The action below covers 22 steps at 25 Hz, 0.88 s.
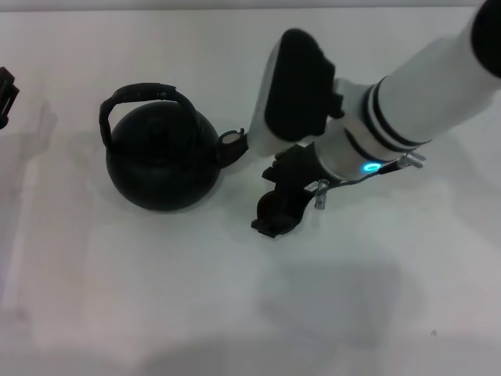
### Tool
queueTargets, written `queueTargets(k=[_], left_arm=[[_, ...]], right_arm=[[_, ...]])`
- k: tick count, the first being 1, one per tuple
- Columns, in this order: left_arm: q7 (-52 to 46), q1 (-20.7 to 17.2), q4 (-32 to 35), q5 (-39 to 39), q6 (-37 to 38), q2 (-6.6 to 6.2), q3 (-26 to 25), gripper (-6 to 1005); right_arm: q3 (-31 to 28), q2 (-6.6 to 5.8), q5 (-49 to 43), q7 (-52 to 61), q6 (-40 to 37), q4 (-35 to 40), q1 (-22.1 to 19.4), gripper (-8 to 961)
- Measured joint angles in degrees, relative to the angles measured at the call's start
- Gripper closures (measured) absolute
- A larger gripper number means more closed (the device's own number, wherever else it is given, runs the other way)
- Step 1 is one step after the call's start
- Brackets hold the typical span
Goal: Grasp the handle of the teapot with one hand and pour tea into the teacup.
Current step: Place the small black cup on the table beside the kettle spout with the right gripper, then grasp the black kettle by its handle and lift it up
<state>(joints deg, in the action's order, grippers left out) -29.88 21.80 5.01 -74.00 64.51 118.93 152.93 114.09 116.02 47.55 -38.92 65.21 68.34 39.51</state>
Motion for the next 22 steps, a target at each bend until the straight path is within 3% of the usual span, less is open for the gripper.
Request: queueTargets(k=[13, 16, 17, 18, 22], left_arm=[[0.2, 0.1, -0.6, 0.0, 0.5, -0.17, 0.0, 152], [0.3, 0.2, -0.7, 0.0, 0.5, -0.14, 0.0, 152], [0.3, 0.2, -0.7, 0.0, 0.5, -0.13, 0.0, 152], [0.3, 0.3, -0.7, 0.0, 0.5, -0.17, 0.0, 152], [0.3, 0.4, -0.8, 0.0, 0.9, -0.22, 0.0, 152]], right_arm=[[-18.2, -0.45, 14.9, -14.7, 4.2, -2.4, -6.6, 105], [-26.0, -0.51, 21.1, -18.1, 6.5, -8.1, -6.8, 105], [-30.8, -0.56, 25.3, -21.4, 7.8, -13.8, -6.2, 107], [-30.8, -0.56, 25.3, -21.4, 7.8, -13.8, -6.2, 109], [-40.0, -0.65, 32.3, -28.3, 9.3, -23.8, -5.8, 115]])
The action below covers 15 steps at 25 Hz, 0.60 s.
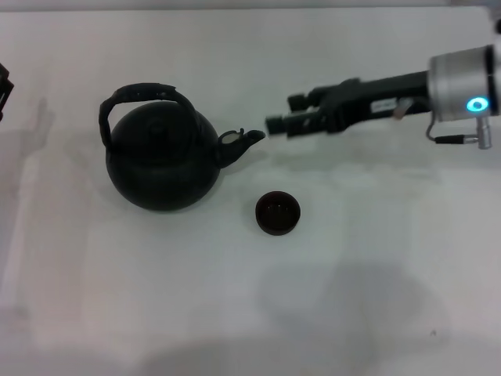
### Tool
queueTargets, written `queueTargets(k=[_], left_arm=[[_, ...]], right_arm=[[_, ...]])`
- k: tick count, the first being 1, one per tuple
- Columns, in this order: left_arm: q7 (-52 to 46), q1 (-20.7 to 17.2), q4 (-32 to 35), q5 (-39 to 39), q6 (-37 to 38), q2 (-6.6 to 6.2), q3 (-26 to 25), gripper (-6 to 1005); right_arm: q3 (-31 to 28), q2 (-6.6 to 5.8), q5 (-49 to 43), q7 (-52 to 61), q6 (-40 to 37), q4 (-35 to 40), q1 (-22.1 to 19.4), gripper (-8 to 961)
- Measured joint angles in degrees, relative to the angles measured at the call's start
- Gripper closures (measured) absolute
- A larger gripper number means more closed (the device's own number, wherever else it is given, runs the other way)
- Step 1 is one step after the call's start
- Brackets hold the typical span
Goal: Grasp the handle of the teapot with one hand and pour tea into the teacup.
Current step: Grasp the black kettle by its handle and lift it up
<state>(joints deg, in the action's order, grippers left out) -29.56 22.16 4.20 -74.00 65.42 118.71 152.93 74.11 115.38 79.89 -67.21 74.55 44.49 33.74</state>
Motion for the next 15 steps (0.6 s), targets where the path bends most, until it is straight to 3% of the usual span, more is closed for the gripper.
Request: queueTargets(k=[6, 9, 15], left_arm=[[0.0, -0.1, -0.9, 0.0, 2.6, 0.04, 0.0, 152], [0.0, -0.2, -0.9, 0.0, 3.3, 0.01, 0.0, 152], [-0.4, -0.7, -0.8, 1.6, 6.2, 0.05, 0.2, 153]], right_arm=[[-12.5, 0.1, 10.4, -8.5, 0.1, -9.8, -1.9, 116], [-14.5, 0.35, 20.1, -17.7, -1.0, -15.7, -3.3, 116], [-14.2, 0.8, 40.4, -52.9, -3.2, -26.2, -5.2, 116]])
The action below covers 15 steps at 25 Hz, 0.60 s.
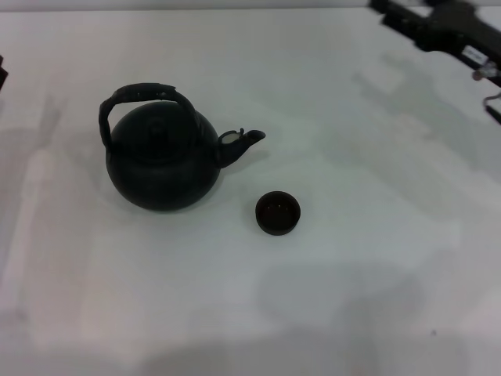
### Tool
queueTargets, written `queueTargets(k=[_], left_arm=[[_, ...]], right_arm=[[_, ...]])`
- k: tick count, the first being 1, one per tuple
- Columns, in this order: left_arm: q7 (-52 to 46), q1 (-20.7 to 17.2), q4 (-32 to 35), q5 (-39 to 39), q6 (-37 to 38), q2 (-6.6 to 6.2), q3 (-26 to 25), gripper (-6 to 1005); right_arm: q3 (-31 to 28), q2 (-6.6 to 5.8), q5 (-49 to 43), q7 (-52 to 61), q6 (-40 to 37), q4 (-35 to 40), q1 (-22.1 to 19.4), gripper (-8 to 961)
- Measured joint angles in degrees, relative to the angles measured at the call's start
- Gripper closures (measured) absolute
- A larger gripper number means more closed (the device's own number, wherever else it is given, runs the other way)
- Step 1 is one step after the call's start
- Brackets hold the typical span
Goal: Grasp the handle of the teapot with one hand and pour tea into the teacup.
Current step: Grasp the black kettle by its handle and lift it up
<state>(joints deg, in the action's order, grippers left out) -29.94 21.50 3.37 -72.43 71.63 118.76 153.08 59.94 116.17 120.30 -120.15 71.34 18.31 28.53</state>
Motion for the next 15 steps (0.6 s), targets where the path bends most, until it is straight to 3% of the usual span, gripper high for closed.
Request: queueTargets(k=[3, 6, 15], left_arm=[[-0.1, -1.0, 0.0, 2.6, 2.6, -0.03, 0.0, 153], [-0.2, -2.7, 0.0, 5.0, 6.0, -0.03, 0.0, 152], [-0.3, -10.9, -0.1, 9.6, 16.1, -0.02, 0.0, 153]], right_arm=[[-0.3, 0.01, 13.0, -17.4, -0.1, -7.2, 0.2, 117], [-0.4, 0.01, 23.5, -25.6, -0.8, -10.3, -0.3, 117], [-5.4, -0.55, 28.9, -27.0, -7.0, -9.8, -0.3, 118]])
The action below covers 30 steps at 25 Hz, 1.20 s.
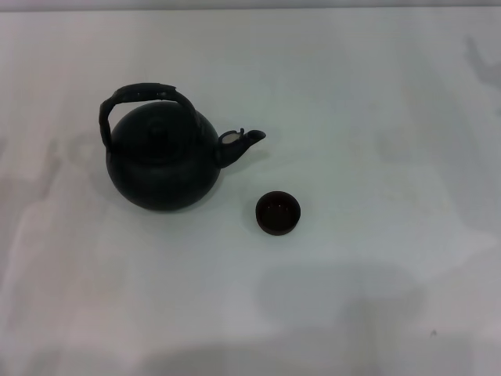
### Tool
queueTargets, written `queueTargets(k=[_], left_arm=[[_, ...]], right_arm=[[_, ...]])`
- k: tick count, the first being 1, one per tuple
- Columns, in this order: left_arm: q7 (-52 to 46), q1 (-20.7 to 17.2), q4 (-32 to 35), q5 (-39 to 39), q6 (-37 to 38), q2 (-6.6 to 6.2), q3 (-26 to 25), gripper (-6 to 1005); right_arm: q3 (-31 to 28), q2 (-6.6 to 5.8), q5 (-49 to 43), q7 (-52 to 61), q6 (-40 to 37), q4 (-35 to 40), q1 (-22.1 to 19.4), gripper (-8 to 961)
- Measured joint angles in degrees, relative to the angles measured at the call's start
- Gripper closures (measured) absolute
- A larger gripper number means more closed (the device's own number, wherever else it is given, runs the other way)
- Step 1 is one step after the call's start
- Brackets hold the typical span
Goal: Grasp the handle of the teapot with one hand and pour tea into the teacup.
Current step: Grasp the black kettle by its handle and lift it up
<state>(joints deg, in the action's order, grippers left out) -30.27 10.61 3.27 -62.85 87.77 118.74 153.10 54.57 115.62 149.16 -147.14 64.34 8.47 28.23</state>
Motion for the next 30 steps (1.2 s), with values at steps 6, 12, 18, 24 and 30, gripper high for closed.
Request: queueTargets(k=[6, 12, 18, 24, 30], left_arm=[[0.0, -3.0, -2.1, 8.0, 5.4, -0.02, 0.1, 154], [0.3, 0.6, -4.3, 17.9, 5.4, 0.04, 0.1, 156], [0.4, 4.9, -5.2, 21.3, 2.8, 0.13, 0.1, 157], [0.4, 6.8, -4.9, 21.0, -1.4, 0.21, 0.0, 159], [0.6, 8.3, -4.6, 21.4, -4.1, 0.27, 0.0, 161]], right_arm=[[-3.8, -0.03, 0.1, 0.2, -3.6, 0.7, 1.8, 118], [-4.1, -0.13, 0.2, 0.3, -8.9, 2.2, 3.7, 119], [-4.1, -0.21, 0.2, 0.4, -9.4, 2.8, 3.6, 119], [-4.8, -0.22, 0.3, 0.4, -9.2, 2.9, 3.0, 119], [-5.7, -0.23, 0.3, 0.4, -9.0, 2.9, 2.6, 119]])
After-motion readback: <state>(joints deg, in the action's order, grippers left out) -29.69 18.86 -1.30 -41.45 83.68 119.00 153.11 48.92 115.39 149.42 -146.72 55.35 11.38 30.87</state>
